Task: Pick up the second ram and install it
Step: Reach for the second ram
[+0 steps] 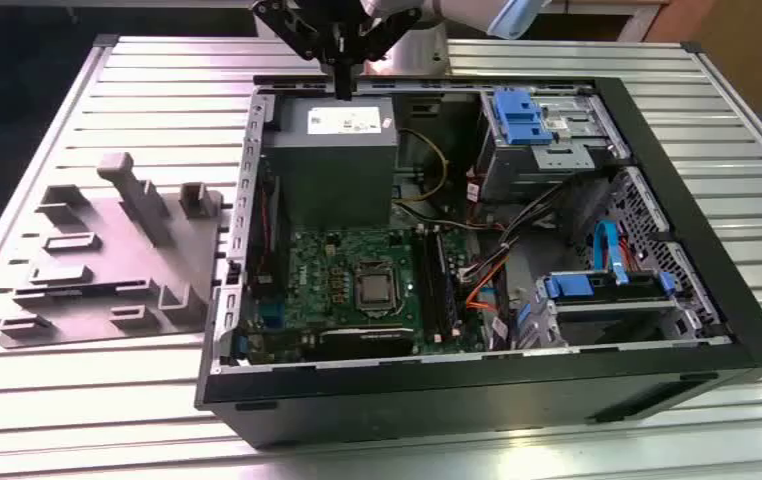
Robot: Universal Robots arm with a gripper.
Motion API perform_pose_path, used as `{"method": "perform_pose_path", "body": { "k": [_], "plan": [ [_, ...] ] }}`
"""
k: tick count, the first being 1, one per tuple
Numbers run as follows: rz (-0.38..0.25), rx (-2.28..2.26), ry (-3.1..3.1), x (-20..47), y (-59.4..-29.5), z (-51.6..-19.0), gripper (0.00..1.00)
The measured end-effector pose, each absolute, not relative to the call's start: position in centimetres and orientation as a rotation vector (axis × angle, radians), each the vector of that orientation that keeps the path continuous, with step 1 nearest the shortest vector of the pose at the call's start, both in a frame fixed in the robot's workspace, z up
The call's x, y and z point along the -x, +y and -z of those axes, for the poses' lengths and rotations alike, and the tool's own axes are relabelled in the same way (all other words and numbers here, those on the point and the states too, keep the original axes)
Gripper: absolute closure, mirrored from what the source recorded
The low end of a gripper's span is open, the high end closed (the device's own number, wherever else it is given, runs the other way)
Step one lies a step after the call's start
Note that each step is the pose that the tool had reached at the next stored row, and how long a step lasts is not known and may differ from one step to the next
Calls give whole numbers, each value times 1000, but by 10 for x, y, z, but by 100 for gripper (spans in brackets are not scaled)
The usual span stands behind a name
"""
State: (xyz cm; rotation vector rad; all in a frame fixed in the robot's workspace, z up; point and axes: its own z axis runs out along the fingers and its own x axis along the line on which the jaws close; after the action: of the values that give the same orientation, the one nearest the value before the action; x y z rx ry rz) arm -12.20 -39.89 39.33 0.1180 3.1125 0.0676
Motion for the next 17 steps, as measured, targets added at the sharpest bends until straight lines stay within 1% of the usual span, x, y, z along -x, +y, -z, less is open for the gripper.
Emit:
{"method": "perform_pose_path", "body": {
  "k": [17],
  "plan": [
    [-68,-118,3112,129,-399,-393,90]
  ]
}}
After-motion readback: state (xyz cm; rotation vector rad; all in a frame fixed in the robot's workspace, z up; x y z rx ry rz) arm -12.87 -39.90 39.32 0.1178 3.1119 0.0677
